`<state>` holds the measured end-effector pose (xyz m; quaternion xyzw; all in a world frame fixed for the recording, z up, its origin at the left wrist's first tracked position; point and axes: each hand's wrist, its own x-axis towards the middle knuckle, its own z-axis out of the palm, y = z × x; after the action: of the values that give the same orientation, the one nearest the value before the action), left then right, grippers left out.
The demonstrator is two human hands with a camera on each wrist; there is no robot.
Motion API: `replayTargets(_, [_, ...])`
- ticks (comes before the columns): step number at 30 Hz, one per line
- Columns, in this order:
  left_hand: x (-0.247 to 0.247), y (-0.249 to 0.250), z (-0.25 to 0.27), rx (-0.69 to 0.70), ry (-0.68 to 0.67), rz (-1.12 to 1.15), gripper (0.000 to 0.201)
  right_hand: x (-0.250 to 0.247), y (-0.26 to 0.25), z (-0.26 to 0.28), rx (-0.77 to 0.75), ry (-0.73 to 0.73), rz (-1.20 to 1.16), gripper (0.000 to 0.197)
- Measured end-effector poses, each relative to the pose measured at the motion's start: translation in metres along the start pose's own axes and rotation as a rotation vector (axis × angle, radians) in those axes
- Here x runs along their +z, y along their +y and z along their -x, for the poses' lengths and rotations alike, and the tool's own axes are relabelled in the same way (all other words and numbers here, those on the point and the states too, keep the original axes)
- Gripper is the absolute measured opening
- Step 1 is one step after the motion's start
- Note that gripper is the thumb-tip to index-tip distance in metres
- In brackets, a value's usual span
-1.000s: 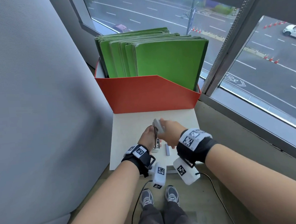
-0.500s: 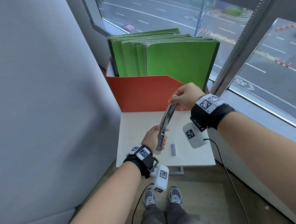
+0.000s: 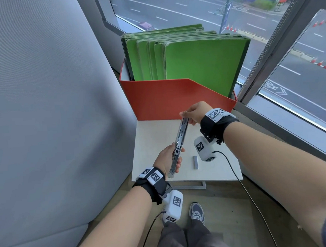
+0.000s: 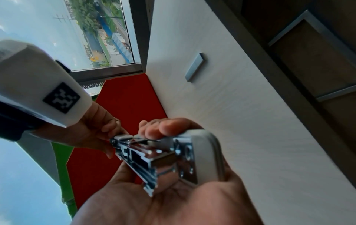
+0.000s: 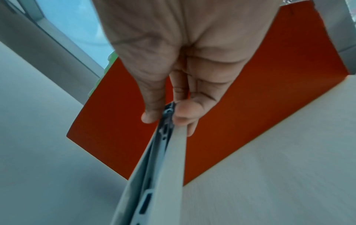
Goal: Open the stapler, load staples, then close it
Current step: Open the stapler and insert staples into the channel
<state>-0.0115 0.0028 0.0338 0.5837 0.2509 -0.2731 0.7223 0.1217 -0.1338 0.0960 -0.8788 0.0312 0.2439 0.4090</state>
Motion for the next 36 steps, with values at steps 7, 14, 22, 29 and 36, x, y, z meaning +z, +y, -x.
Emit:
replayTargets(7, [-0.003,0.004,-0.007,0.088,0.079,0.047,0.049,0.012,0.045,0.019,0.002,-0.056,-0.086,0.042])
replayTargets(14, [0.005,0.008,-0.015,0.14,0.122,0.156,0.031,0.068,0.113,0.037,0.109,-0.169,0.34,0.052])
replayTargets(22, [0.003,0.004,-0.016,0.076,0.137,0.185,0.026,0.087,0.134,0.039,0.086,-0.068,0.281,0.034])
replayTargets(29, [0.008,0.005,-0.02,0.094,0.136,0.139,0.031,0.062,0.124,0.038,0.1,0.057,-0.095,0.017])
replayTargets(36, [0.017,0.006,-0.028,0.063,0.099,0.132,0.029,0.036,0.062,0.056,-0.159,0.02,-0.469,0.02])
